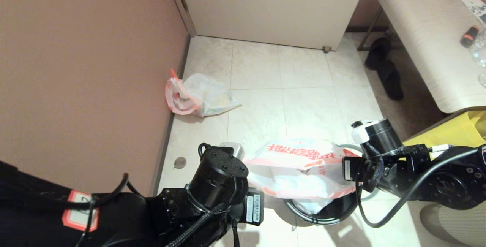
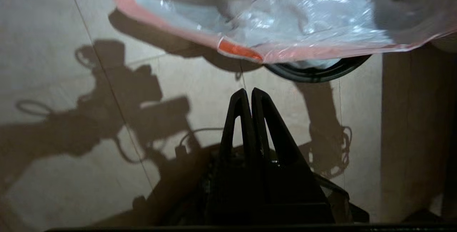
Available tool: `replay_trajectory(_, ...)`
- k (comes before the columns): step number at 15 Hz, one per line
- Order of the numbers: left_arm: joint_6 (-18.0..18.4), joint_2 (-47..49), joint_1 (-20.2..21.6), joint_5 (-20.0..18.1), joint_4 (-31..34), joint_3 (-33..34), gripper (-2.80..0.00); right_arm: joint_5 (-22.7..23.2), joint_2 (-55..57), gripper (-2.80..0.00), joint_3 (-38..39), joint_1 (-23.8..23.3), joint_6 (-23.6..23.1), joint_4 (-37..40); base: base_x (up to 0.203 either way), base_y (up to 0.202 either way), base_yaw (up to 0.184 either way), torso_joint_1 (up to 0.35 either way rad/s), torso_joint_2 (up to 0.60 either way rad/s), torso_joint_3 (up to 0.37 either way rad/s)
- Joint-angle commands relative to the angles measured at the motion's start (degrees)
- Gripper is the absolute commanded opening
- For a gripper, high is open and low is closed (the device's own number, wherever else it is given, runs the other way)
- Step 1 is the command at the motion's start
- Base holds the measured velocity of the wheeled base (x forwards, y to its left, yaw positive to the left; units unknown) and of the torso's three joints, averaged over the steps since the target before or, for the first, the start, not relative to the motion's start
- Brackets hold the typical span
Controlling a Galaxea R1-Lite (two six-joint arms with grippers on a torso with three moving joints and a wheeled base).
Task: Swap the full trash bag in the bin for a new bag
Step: Put the new garbage bag on the trash can
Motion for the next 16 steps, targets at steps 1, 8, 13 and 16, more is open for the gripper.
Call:
replay_trajectory(1,-1.9,3.2,2.1,-1.4,1.4,-1.1,-2.8,-0.1,0.3,-2.8,-0.6,0.0,0.2,-0.8,0.0,0.0,0.0,0.0,0.0,0.0)
replay_trajectory(8,-15.4,19.6,11.1,-4.4,1.4,-9.6,0.0,2.4,1.6,-2.8,-0.5,0.3,2.4,-6.0,0.0,0.0,0.0,0.0,0.0,0.0)
replay_trajectory(13,-16.6,21.7,11.6,-8.2,-0.2,-10.9,0.0,2.5,2.2,-2.8,-0.9,1.0,2.6,-6.2,0.0,0.0,0.0,0.0,0.0,0.0)
replay_trajectory(16,-16.4,24.2,12.0,-8.1,-6.9,-11.4,0.0,2.4,0.4,-2.8,-0.8,1.6,2.6,-6.0,0.0,0.0,0.0,0.0,0.0,0.0)
